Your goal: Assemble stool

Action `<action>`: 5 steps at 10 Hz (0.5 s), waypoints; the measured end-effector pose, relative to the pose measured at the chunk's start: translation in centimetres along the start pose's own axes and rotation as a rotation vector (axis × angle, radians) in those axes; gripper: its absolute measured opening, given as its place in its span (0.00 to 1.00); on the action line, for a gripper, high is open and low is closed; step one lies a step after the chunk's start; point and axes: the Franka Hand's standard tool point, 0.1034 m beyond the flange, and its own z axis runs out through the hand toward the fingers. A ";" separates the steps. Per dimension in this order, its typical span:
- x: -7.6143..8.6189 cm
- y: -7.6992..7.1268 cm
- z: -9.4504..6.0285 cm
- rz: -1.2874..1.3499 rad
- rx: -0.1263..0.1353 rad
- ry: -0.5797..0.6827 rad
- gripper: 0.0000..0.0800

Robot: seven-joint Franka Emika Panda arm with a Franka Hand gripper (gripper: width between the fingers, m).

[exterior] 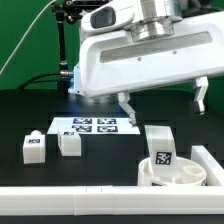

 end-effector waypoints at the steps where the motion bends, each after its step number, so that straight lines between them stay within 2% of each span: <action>1: 0.6 -0.3 -0.2 0.000 0.011 -0.024 0.81; 2: -0.4 -0.6 0.0 0.001 0.031 -0.116 0.81; 3: -0.7 -0.9 -0.2 -0.002 0.052 -0.200 0.81; 5: -1.2 -0.3 -0.2 -0.089 0.061 -0.319 0.81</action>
Offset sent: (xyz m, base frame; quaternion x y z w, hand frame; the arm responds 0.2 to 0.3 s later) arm -0.0069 -0.0190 -0.0116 -0.0203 -0.1653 -0.1272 0.9778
